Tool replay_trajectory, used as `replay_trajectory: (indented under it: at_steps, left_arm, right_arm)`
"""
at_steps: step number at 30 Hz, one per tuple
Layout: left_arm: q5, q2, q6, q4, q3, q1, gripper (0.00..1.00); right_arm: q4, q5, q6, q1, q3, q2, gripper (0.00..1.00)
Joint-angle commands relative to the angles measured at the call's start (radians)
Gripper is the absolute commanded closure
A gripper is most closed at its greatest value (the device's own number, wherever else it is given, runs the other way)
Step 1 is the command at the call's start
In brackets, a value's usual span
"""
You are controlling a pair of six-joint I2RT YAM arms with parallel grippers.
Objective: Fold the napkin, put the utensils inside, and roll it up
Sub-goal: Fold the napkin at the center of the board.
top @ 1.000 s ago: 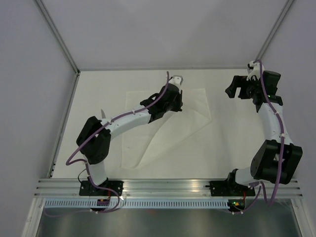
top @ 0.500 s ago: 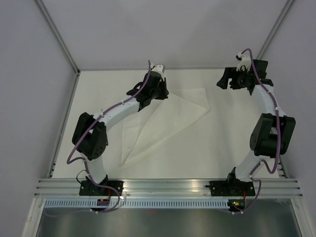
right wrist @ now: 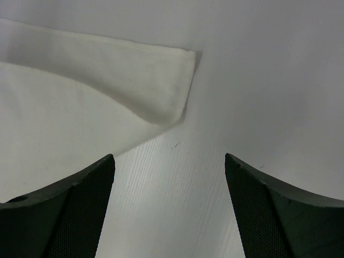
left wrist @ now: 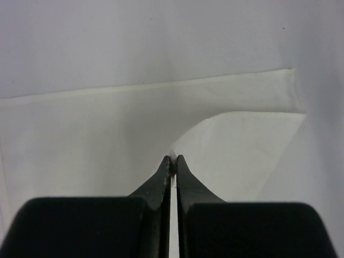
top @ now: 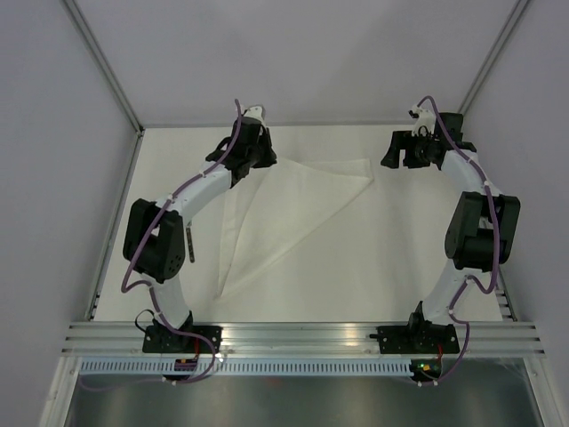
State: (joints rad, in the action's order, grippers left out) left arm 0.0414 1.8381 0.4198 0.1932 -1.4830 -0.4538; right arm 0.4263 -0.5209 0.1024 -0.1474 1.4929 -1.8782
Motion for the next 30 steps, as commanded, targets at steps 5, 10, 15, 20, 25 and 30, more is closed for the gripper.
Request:
replay_trajectory:
  at_steps: [5,10,15,20,25,30]
  left_arm:
    - [-0.026,0.019,-0.001,0.032,-0.066,0.026,0.98]
    - [-0.028,0.023,0.005,0.035,-0.069,0.050,0.98]
    - [-0.037,0.030,0.011,0.038,-0.077,0.079,0.98]
    - [-0.037,0.029,0.010,0.041,-0.088,0.101,0.98]
    - [-0.037,0.049,0.010,0.052,-0.117,0.122,0.98]
    - [-0.037,0.070,0.010,0.064,-0.151,0.138,0.98]
  right_arm:
    - [-0.015,0.038,0.028,0.016,0.032,-0.010,0.12]
    - [-0.011,0.050,0.028,0.025,0.049,-0.035,0.12]
    - [-0.006,0.059,0.029,0.026,0.063,-0.050,0.12]
    - [0.002,0.064,0.029,0.031,0.078,-0.067,0.13]
    - [0.003,0.065,0.033,0.034,0.078,-0.072,0.13]
    - [0.011,0.070,0.036,0.038,0.082,-0.073,0.13]
